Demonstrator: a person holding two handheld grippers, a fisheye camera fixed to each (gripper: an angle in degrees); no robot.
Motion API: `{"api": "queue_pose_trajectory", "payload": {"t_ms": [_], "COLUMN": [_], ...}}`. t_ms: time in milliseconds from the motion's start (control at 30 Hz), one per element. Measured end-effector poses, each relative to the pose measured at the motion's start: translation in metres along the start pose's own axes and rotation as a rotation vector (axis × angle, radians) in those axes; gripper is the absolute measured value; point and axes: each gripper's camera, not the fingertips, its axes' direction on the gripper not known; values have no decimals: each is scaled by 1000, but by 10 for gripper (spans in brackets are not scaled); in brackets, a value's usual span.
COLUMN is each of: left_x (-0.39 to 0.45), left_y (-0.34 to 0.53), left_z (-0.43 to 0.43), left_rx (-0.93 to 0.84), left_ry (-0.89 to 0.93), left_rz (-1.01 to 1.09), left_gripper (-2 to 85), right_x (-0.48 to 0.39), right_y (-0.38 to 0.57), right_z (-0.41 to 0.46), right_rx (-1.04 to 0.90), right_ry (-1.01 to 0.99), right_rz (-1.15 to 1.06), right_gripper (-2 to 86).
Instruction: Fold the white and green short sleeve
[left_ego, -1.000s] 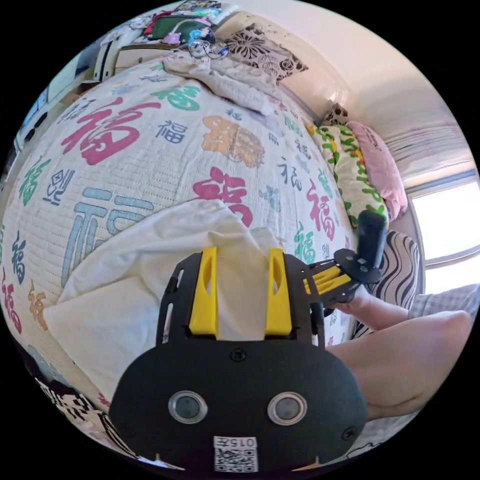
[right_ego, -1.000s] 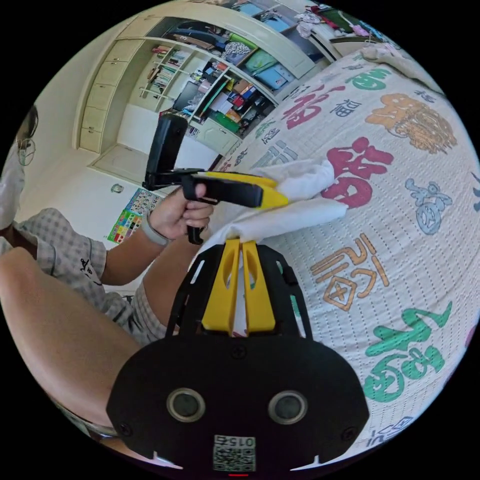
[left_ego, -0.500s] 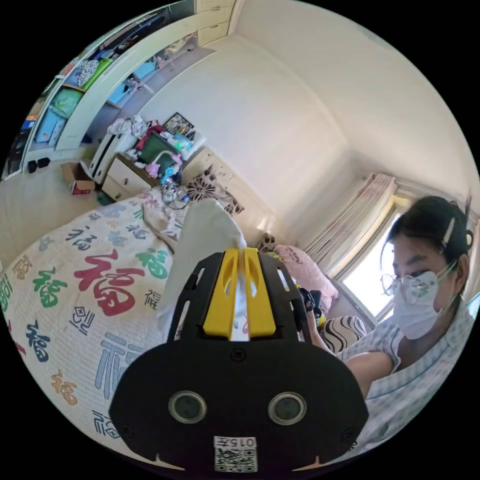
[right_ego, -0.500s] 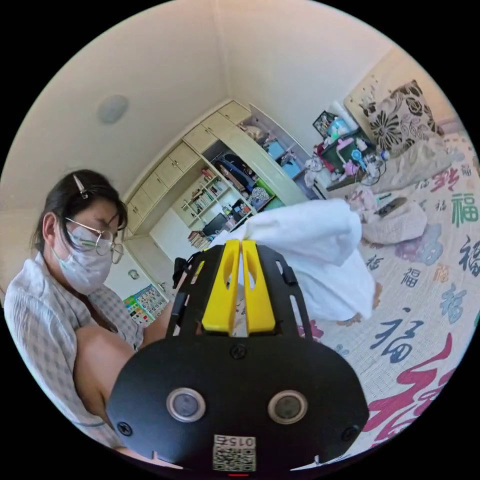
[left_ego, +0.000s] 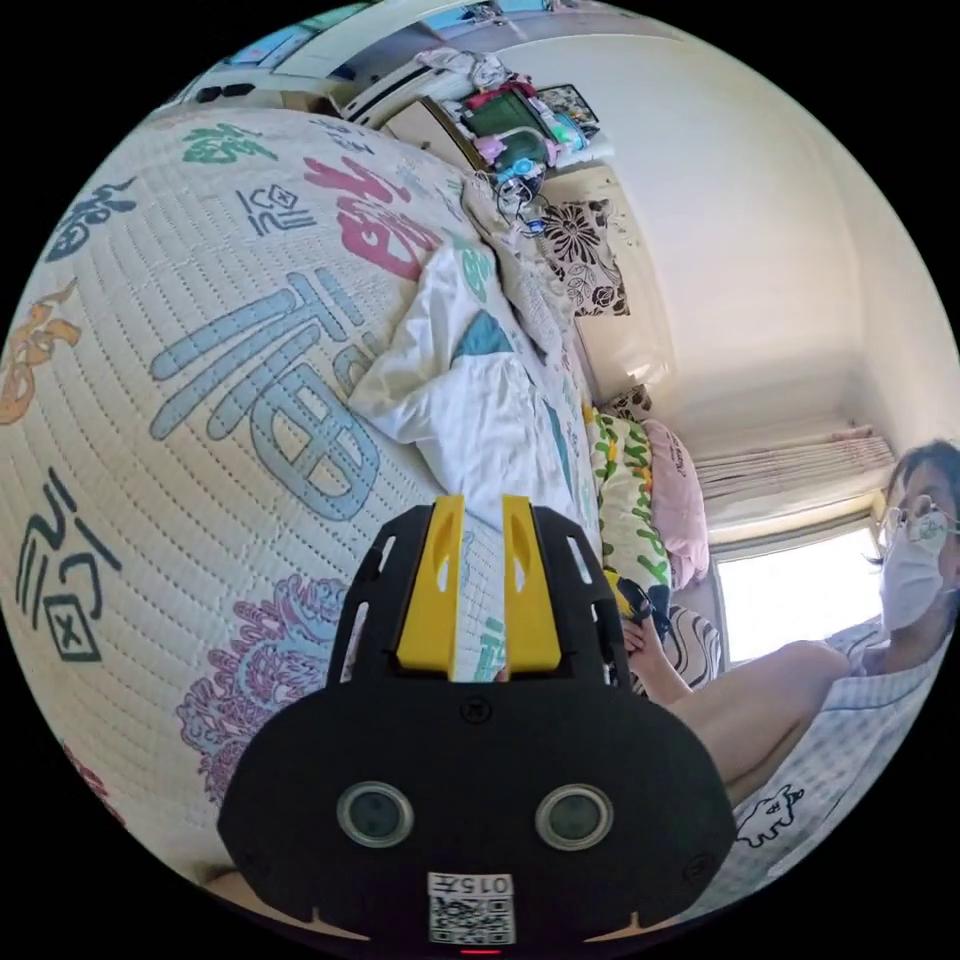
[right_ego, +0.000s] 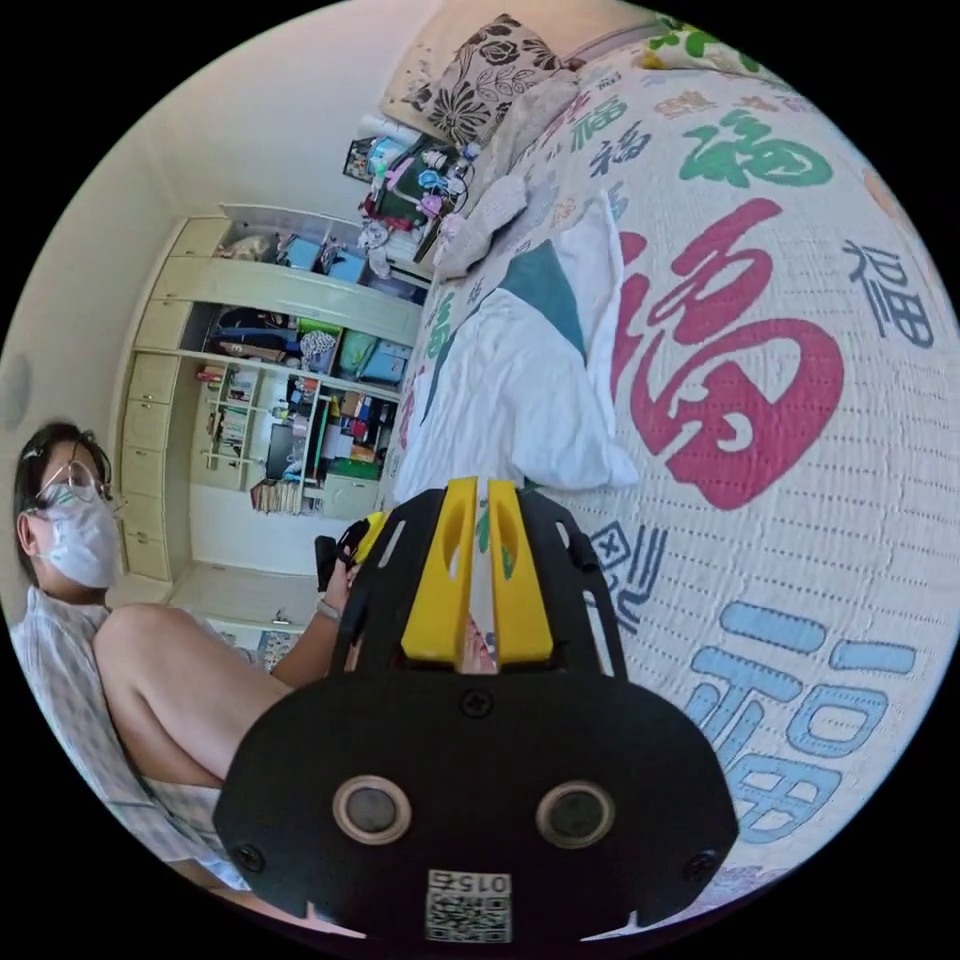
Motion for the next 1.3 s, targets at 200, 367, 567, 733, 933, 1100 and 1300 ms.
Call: {"api": "queue_pose_trajectory", "payload": {"t_ms": [200, 367, 567, 733, 933, 1100, 1300], "left_x": [56, 46, 114, 128, 122, 114, 96], "left_y": [-69, -96, -29, 59, 64, 32, -49], "left_z": [59, 140, 155, 228, 267, 265, 234], "left_rx": [-37, -241, -200, -520, -668, -710, -379], "left_ry": [-319, -519, -224, -142, 2, 33, -79], "left_rz": [392, 428, 703, 789, 745, 713, 567], "left_gripper": [111, 48, 6, 1, -2, 11, 110], "right_x": [-19, -25, -21, -8, 6, 42, 71], "right_y": [-46, -70, -65, -64, -67, -52, -9], "right_z": [-9, 3, -18, -53, -61, -107, -173], "right_rx": [-74, -69, -115, -78, -165, -27, 40], "right_ry": [23, -235, -81, 107, 299, 83, -12], "right_rz": [-181, -196, -246, -187, -102, 68, 122], "right_gripper": [55, 56, 64, 119, 118, 40, 25]}}
